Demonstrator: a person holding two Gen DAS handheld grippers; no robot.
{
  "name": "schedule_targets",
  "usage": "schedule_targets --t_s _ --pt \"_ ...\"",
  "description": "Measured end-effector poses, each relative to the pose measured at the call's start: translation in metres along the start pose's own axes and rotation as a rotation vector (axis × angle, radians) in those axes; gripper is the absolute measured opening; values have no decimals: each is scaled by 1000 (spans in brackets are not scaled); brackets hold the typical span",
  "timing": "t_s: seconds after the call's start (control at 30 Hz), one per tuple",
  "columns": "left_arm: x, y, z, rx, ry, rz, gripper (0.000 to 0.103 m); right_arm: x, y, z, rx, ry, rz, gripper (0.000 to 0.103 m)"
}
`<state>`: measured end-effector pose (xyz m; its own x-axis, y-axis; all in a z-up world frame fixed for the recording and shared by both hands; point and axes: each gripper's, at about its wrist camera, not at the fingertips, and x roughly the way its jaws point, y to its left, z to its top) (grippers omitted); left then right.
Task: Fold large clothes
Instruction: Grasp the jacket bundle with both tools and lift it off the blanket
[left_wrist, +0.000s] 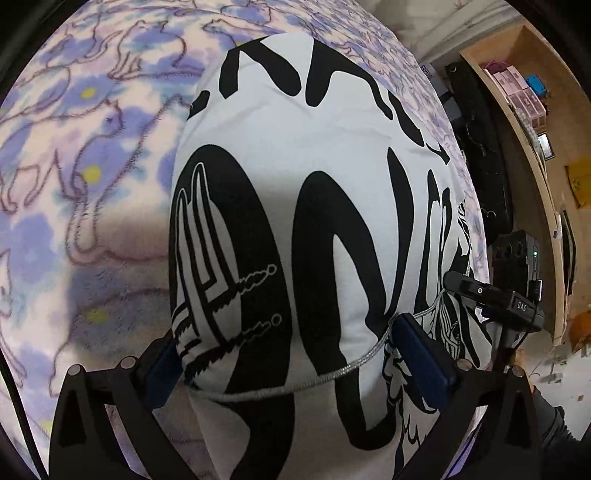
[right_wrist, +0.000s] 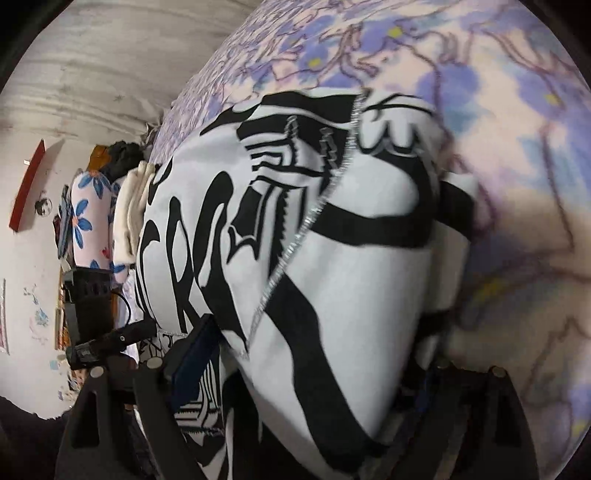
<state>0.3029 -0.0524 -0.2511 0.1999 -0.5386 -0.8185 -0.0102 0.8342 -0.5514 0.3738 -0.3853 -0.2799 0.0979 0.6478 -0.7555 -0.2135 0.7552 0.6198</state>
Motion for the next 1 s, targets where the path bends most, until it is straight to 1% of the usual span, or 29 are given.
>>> schedule_targets --t_s 0.07,0.1,0.17,0.2,0.23,0.27,0.3,0.37,0.4,0.47,0.57,0.67,0.77,0.87,1.0 --pt "0 -1 0 10 -2 8 103 1 5 1 -10 -3 -12 79" --pt "-1 0 -1 16 -5 15 103 1 7 1 -8 -6 -16 77" --pt "-1 -6 -3 31 -14 36 99 -1 12 -1 -11 -16 -30 68" --pt "-2 -8 -4 38 -20 46 97 -2 16 -2 -14 -23 -38 66" --pt "-3 -11 -4 44 -28 57 93 -4 19 -3 -10 -30 -34 59" --pt "-5 -15 -6 49 -37 65 88 -4 24 -3 -9 -37 -39 54" --pt "-7 -19 -6 57 -46 73 85 -6 28 -4 -17 -43 -49 52" --pt "-12 -26 -8 82 -62 93 74 -10 37 -7 -31 -56 -60 43" --pt "-15 -29 -8 93 -66 101 71 -12 42 -7 -37 -62 -68 41" --pt "-21 -36 -9 116 -77 109 62 -15 54 -10 -47 -80 -91 34" --pt "-32 -47 -11 137 -89 110 54 -22 64 -15 -52 -107 -113 30" --pt "-44 -54 -13 160 -101 115 50 -26 76 -21 -46 -132 -127 28" --pt "-59 -58 -16 176 -105 129 49 -27 93 -33 -43 -136 -127 27" --pt "-79 -52 -23 171 -99 131 49 -26 114 -48 -44 -135 -126 27" --pt "-114 -33 -40 164 -94 145 49 -19 152 -70 -43 -130 -121 27"
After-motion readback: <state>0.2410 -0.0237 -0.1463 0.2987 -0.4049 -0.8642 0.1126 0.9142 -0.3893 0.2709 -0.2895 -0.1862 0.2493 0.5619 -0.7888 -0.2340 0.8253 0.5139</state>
